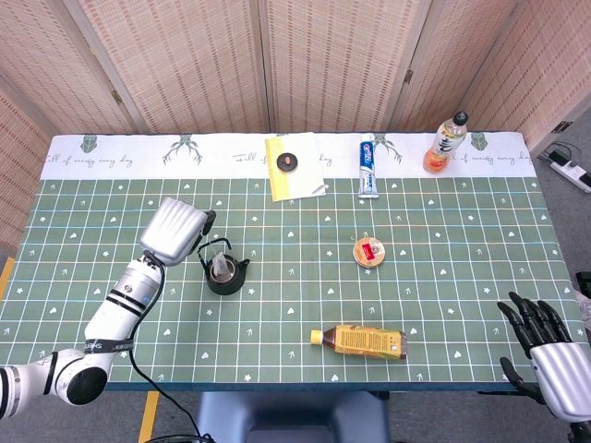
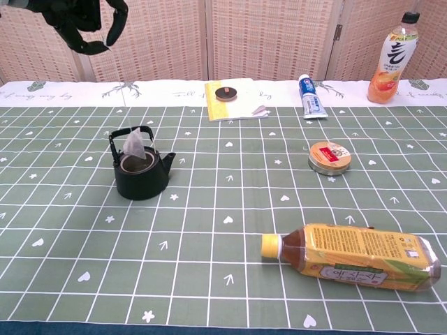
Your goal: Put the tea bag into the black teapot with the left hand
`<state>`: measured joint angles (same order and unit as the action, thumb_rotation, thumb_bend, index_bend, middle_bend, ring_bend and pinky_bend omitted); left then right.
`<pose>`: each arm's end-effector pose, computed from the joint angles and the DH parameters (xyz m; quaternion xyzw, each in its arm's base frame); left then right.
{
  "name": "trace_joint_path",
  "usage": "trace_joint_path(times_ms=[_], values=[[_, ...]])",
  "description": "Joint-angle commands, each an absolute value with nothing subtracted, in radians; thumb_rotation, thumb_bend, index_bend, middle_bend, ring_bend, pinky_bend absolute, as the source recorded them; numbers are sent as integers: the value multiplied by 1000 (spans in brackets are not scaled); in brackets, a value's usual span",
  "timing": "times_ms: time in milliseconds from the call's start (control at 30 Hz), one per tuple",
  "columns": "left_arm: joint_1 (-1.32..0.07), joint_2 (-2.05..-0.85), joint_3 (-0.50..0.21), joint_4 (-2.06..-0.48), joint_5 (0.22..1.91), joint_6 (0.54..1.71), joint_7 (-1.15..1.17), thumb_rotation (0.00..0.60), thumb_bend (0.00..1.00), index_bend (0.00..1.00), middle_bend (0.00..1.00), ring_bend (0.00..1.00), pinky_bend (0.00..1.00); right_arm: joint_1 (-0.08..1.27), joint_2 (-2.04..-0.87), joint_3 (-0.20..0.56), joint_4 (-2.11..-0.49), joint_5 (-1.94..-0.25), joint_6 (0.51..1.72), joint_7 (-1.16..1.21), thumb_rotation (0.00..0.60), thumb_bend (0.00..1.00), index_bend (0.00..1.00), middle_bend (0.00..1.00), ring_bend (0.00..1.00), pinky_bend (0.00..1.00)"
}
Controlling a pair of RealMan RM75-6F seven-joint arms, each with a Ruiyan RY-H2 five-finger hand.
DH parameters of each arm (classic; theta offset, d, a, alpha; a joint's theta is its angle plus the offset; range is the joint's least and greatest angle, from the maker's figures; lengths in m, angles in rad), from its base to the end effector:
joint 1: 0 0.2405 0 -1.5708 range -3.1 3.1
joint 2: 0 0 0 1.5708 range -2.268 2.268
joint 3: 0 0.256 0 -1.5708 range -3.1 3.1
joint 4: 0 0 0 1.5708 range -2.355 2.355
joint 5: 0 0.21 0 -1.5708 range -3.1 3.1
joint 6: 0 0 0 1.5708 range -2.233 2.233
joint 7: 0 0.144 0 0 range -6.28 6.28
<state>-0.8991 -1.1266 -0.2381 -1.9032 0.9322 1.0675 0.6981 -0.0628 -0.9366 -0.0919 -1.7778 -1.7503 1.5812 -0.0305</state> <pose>-0.0708 0.3567 0.1101 -0.7634 -0.2119 -0.3613 0.4917 -0.2836 -0.1053 0.1820 0.6472 -0.3871 0.3658 0.5454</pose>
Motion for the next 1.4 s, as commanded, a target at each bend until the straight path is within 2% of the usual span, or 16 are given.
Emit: trace_joint_path(times_ms=[33, 300, 700, 867, 1067, 1200, 1300, 1400], values=[[-890, -1120, -224, -1906, 935, 1072, 687, 600, 393, 579, 1000, 1000, 1000, -64, -937, -91, -1778, -1749, 1584, -28, 600, 419, 0, 0, 0, 0], [-869, -1114, -187, -1891, 961, 1064, 656, 600, 394, 580, 1000, 1000, 1000, -63, -945, -91, -1781, -1746, 1573, -53, 600, 419, 0, 0, 0, 0], [-824, -1175, -108, -1881, 1073, 1046, 574, 600, 394, 578, 1000, 1000, 1000, -75, -952, -97, -1776, -1771, 1597, -68, 600, 419, 0, 0, 0, 0], [-777, -1199, -64, -1873, 1150, 1062, 507, 600, 393, 577, 1000, 1000, 1000, -79, -958, -103, -1773, -1785, 1600, -82, 600, 419, 0, 0, 0, 0], [-712, -1277, -16, -1785, 1282, 1098, 370, 600, 394, 560, 1000, 1000, 1000, -81, -969, -113, -1773, -1807, 1592, -109, 600, 418, 0, 0, 0, 0], [-674, -1301, 12, -1770, 1326, 1115, 307, 600, 393, 479, 1000, 1000, 1000, -84, -966, -111, -1770, -1805, 1602, -100, 600, 419, 0, 0, 0, 0], [-661, -1312, 20, -1775, 1323, 1104, 302, 600, 392, 262, 1000, 1000, 1000, -83, -966, -112, -1769, -1804, 1598, -99, 600, 419, 0, 0, 0, 0], [-657, -1321, 10, -1784, 1314, 1098, 300, 600, 359, 142, 1000, 1000, 1000, -85, -968, -117, -1770, -1816, 1599, -108, 600, 419, 0, 0, 0, 0]])
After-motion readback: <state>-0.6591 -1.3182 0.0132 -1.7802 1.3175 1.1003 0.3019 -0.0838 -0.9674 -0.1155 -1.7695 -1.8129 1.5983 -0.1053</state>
